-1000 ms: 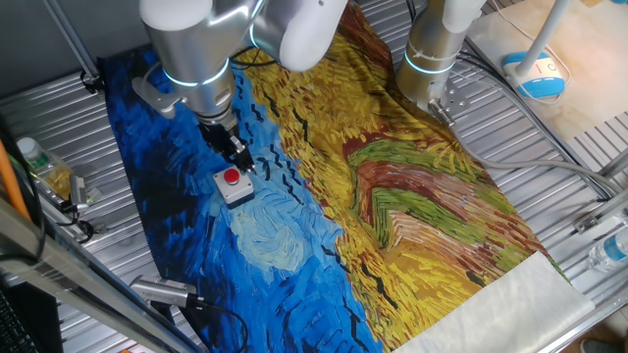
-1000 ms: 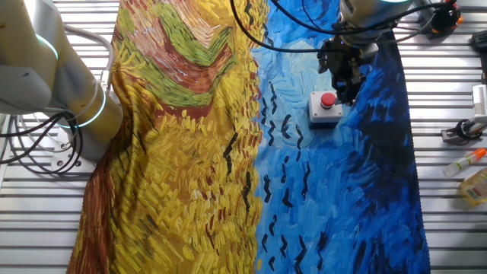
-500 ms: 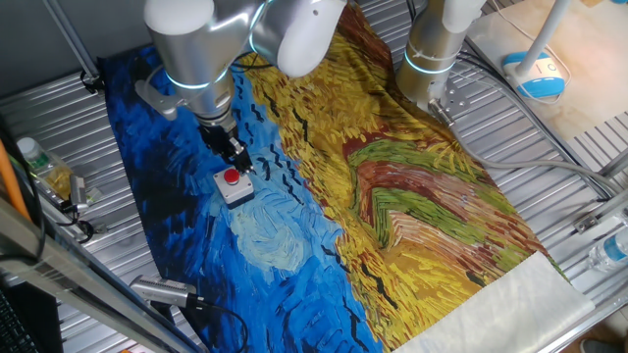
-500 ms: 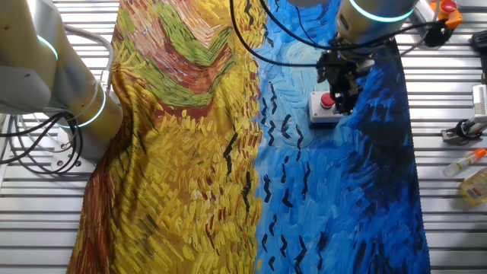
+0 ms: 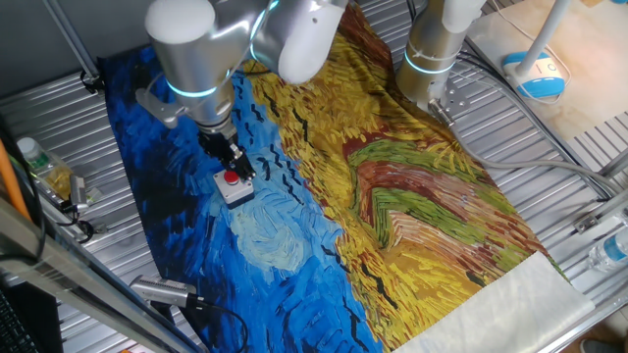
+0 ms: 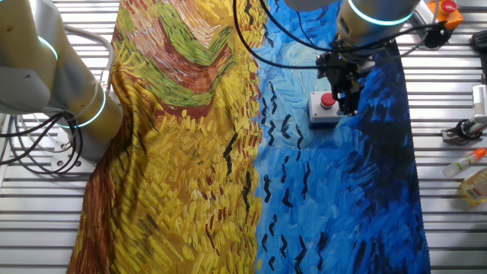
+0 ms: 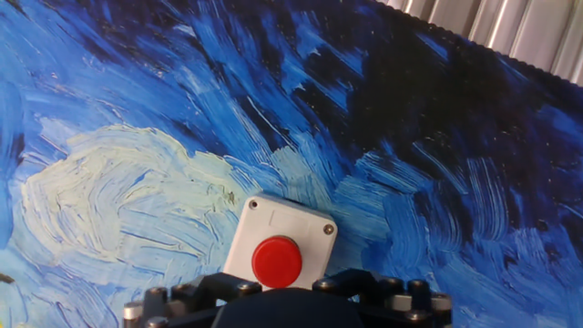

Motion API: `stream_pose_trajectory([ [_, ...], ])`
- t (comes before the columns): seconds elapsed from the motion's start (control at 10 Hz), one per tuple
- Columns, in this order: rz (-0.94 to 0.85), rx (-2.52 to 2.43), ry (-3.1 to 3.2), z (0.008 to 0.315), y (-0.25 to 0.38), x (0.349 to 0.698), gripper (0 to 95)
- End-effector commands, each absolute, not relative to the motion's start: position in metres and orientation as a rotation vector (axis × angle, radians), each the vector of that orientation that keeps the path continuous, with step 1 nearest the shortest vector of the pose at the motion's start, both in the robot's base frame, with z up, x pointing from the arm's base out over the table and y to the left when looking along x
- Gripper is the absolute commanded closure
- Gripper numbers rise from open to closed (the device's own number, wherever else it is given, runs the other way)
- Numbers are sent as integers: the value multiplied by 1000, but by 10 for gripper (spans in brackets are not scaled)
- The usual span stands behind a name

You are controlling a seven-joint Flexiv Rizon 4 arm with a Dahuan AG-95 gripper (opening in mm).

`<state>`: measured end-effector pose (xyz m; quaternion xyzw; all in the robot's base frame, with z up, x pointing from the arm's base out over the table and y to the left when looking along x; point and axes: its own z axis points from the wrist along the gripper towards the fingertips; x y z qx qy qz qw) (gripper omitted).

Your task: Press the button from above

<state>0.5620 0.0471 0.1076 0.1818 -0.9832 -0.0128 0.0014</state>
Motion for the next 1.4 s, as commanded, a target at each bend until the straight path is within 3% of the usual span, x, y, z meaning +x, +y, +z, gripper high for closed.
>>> stream_pose_trajectory([
  [0.1,-51,552,-3089,106,49,563,0],
  [0.4,-41,541,-3097,105,49,561,0],
  [0.5,-39,525,-3096,105,49,561,190],
  [1.4,-56,429,-3109,105,49,561,190],
])
